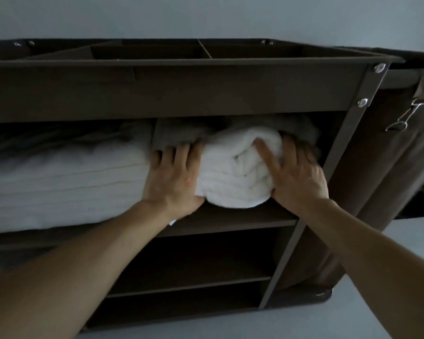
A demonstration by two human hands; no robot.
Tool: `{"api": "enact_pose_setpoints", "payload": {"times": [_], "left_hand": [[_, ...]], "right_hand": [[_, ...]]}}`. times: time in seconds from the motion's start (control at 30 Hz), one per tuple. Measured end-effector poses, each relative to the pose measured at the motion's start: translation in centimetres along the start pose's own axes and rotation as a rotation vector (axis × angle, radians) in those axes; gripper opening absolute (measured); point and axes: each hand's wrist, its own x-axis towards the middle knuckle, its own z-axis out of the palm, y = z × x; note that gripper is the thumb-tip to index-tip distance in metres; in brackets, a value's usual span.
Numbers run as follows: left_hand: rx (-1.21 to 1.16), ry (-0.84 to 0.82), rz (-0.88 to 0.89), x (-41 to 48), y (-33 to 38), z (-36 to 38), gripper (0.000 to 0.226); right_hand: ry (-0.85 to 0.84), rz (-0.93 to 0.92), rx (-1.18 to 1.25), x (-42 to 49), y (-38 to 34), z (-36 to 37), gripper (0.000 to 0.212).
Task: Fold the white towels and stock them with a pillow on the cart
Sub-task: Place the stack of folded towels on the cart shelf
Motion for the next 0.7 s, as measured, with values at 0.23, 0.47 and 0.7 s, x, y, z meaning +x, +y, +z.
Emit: {"api": "enact_pose_setpoints", "payload": {"times": [0.23, 0.47, 0.7], "left_hand": [[-0.043, -0.05, 0.159, -3.2, -0.6, 2.9, 0.109], [0.074, 0.051, 0.147, -5.6, -9.4, 2.0, 0.117], [0.215, -0.106, -0.01, -6.3, -12.9, 3.7, 0.15]], "right_hand": [[-0.093, -0.001, 0.085, -2.7, -1.9, 0.8, 0.112], [0.021, -0.277, 0.296, -0.9, -10.2, -1.5, 0.114], [-0.164, -0.294, 0.113, 2.6, -13.9, -1.1, 0.126]]}}
